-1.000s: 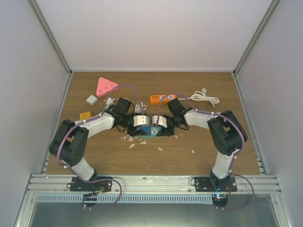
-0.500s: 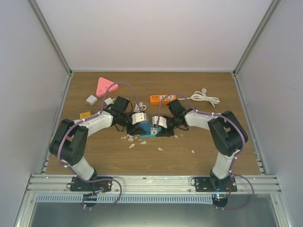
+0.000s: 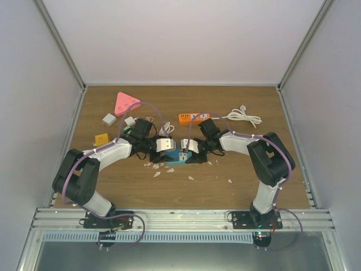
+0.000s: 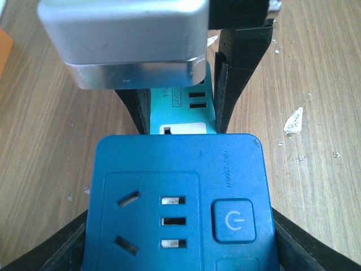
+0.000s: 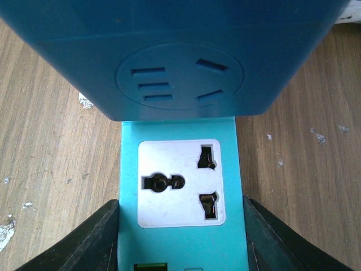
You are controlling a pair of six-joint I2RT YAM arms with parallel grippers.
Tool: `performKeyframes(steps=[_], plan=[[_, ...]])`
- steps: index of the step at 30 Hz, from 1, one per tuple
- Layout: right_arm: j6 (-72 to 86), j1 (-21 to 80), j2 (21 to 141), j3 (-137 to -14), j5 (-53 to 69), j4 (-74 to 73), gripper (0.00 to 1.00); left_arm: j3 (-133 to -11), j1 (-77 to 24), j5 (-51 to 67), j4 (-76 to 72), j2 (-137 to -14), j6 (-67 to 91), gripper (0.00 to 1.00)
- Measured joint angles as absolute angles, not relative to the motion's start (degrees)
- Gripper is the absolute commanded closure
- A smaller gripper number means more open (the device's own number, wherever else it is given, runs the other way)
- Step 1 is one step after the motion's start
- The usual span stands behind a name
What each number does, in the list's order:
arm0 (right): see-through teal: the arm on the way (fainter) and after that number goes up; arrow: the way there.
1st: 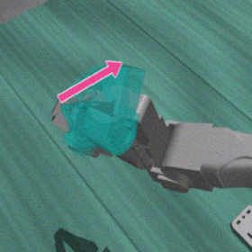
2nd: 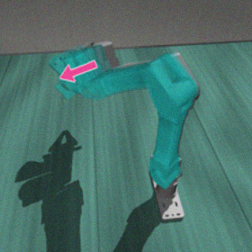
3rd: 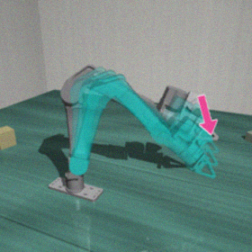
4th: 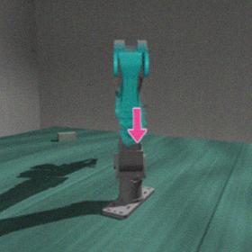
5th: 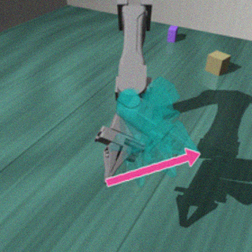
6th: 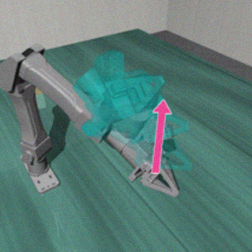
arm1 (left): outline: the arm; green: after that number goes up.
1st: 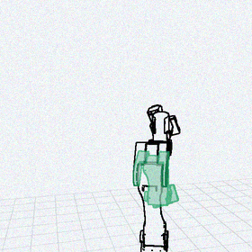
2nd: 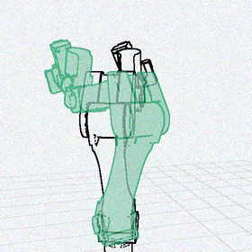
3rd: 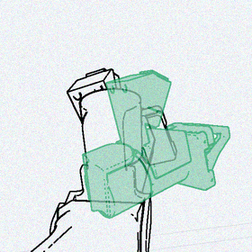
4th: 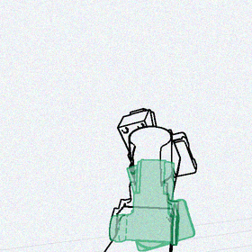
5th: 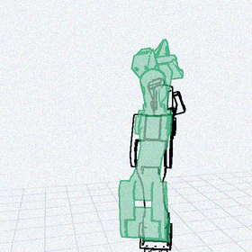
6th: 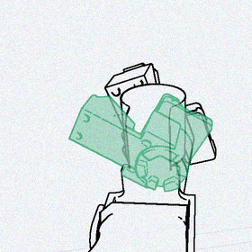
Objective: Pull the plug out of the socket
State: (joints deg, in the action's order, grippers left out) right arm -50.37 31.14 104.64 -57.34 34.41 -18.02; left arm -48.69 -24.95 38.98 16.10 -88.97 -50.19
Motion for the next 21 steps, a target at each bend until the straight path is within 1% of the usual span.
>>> performKeyframes(steps=[4, 8, 17, 21], plan=[[-50.11, 31.14, 104.64, -57.34, 34.37, -18.02, 0.85, -48.01, -25.26, 38.50, 15.35, -88.12, -50.46, 0.69], [-50.06, 31.14, 104.64, -57.34, 34.28, -18.02, 0.86, -48.27, -25.08, 38.72, 15.77, -88.12, -50.37, 0.69], [-49.67, 31.14, 104.64, -57.34, 34.11, -18.02, 0.86, -50.98, -22.63, 46.44, 18.15, -88.12, -48.03, 0.69], [-49.69, 30.96, 104.64, -57.34, 34.15, -18.11, 0.85, -51.07, -21.58, 48.07, 19.33, -88.12, -48.01, 0.69]])
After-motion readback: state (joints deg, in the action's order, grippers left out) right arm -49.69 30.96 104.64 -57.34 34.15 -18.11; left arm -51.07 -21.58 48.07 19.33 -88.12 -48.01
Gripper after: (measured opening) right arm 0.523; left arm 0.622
